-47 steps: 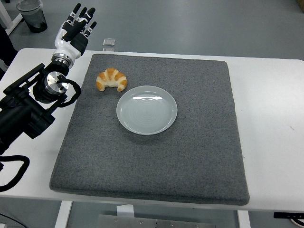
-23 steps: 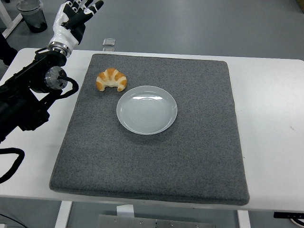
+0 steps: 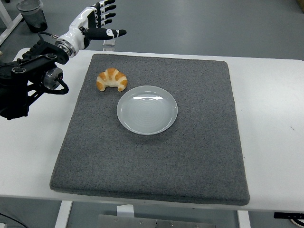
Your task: Place the bread on the plate
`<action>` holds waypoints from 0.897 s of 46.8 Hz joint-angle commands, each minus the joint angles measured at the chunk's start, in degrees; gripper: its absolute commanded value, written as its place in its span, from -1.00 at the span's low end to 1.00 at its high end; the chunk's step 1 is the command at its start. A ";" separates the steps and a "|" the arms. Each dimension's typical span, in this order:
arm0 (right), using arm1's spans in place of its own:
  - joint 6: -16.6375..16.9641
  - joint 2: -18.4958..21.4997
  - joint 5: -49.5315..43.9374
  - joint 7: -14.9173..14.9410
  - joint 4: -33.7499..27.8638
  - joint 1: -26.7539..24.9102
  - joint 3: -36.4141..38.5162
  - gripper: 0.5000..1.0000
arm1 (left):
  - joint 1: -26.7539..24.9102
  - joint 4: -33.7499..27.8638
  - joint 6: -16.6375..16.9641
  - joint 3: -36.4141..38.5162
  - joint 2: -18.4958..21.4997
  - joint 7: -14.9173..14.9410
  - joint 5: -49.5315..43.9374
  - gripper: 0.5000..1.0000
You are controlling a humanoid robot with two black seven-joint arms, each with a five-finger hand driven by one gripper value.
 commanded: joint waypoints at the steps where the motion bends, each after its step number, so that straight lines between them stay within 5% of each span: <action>1: -0.01 0.00 0.00 0.00 0.00 0.00 0.00 0.73 | 0.21 0.10 0.40 0.88 0.29 -0.02 6.28 0.93; 17: -0.01 0.00 0.00 0.00 0.00 0.00 0.00 0.73 | 1.79 -0.51 8.13 6.06 1.52 -0.37 27.73 0.87; 26: -0.01 0.00 0.00 0.00 0.00 0.00 0.00 0.73 | 1.35 -5.34 8.31 10.19 4.60 -0.64 34.15 0.77; 42: -0.01 0.00 0.00 0.00 0.00 0.00 0.00 0.72 | 0.65 -3.33 8.22 12.66 4.60 0.50 34.51 0.82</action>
